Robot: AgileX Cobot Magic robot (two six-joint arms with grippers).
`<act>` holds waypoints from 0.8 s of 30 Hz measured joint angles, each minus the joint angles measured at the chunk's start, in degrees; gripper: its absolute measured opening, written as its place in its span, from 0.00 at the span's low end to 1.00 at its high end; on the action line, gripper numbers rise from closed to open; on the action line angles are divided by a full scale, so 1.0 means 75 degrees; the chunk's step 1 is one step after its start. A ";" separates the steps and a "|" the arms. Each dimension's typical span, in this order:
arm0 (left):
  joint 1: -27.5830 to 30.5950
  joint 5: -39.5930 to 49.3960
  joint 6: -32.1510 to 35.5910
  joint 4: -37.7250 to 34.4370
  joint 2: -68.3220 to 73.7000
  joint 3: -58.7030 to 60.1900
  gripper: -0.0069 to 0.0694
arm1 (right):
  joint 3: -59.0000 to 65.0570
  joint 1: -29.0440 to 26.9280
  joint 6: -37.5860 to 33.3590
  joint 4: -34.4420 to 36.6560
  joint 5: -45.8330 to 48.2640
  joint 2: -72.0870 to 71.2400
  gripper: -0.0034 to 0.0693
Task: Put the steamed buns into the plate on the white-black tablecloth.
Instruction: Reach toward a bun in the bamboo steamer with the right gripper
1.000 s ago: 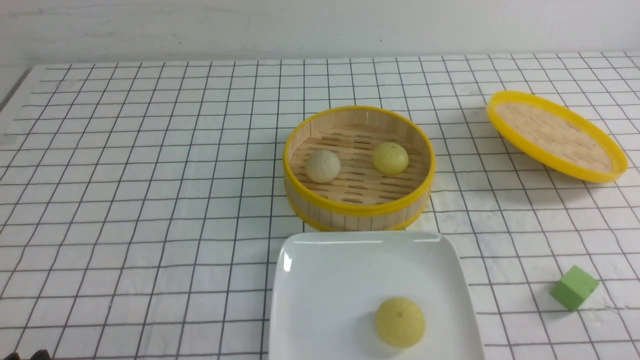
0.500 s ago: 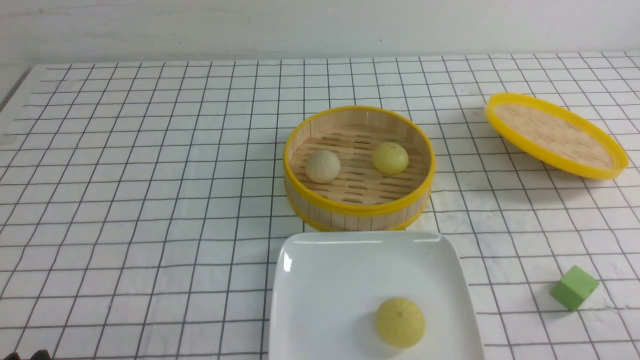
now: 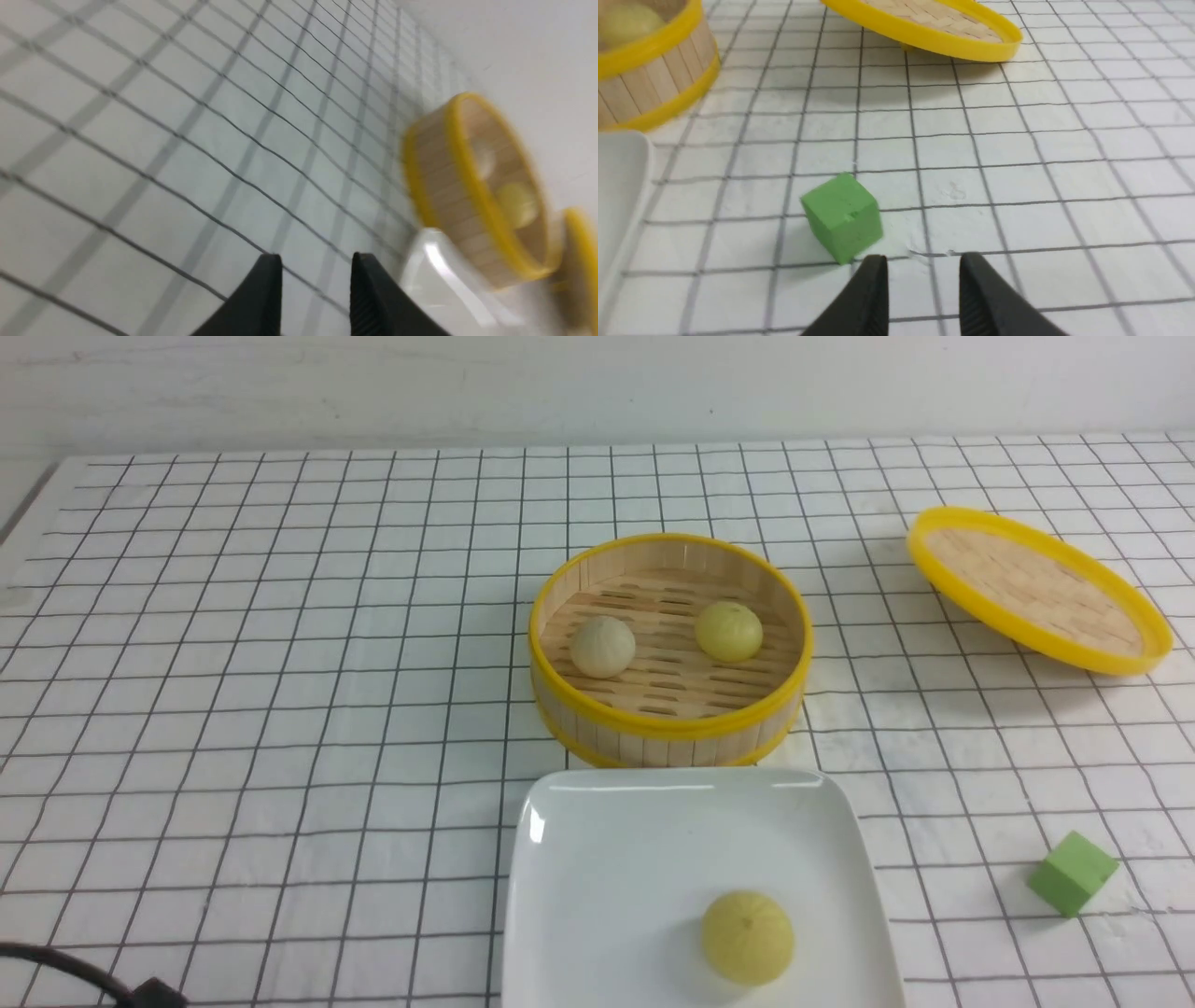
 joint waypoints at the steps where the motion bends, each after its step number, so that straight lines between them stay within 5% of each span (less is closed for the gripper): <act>1: 0.0000 0.0022 -0.0882 -0.1025 0.0000 0.0007 0.41 | -0.0004 0.0000 0.0826 0.1017 -0.0080 0.0000 0.38; 8: 0.0000 -0.0539 -0.1784 -0.2602 0.0000 0.0007 0.41 | -0.0004 0.0000 0.2612 0.2914 -0.0149 0.0000 0.38; 10: 0.0000 -0.0695 -0.1675 -0.2649 0.0000 0.0007 0.40 | -0.0004 0.0000 0.2645 0.3039 -0.0207 0.0000 0.38; 12: 0.0000 -0.0569 -0.0631 -0.2587 0.0000 -0.0383 0.38 | -0.0170 0.0000 0.2592 0.3145 -0.0278 0.0000 0.37; 16: 0.0000 -0.0280 0.1367 -0.2526 0.0018 -0.1782 0.29 | -0.1441 0.0000 0.1879 0.2502 -0.0059 0.0105 0.27; 18: 0.0000 0.0137 0.2281 -0.2344 0.0435 -0.2806 0.19 | -0.2665 0.0000 0.1071 0.1375 0.0539 0.0705 0.13; 21: 0.0000 0.1831 0.2476 -0.1494 0.2078 -0.3895 0.10 | -0.3958 0.0000 0.0415 -0.0097 0.2403 0.2072 0.03; 24: 0.0000 0.3744 0.2265 -0.0497 0.3746 -0.4394 0.09 | -0.4615 0.0000 0.0374 -0.0469 0.4484 0.3451 0.03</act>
